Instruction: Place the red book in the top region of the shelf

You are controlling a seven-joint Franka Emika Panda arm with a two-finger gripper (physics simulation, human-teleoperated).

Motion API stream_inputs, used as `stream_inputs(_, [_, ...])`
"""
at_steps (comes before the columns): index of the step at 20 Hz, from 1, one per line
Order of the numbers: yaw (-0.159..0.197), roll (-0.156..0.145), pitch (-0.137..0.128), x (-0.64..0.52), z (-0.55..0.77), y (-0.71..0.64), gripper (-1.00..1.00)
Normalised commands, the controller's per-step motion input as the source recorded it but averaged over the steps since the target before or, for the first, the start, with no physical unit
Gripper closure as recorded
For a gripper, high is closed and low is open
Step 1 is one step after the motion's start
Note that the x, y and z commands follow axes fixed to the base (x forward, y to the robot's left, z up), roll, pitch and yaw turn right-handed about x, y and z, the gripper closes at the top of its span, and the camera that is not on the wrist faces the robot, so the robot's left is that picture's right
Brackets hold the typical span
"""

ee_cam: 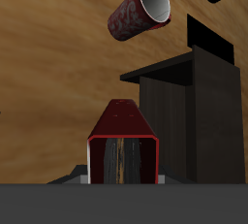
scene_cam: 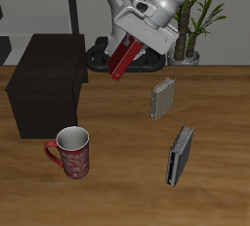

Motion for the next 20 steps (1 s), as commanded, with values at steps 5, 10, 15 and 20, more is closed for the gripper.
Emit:
stream_inputs(5, [-0.03,-0.108,-0.006,0.08,0.07,-0.12,1.0])
stream_inputs(10, [-0.005,-0.057,-0.028,0.07,0.04,-0.06,1.0])
stream_inputs(15, [-0.006,-0.04,0.041,0.09,-0.04,-0.1,1.0])
stream_inputs(20, [-0.012,-0.059,-0.027,0.05,0.01,-0.13,1.0])
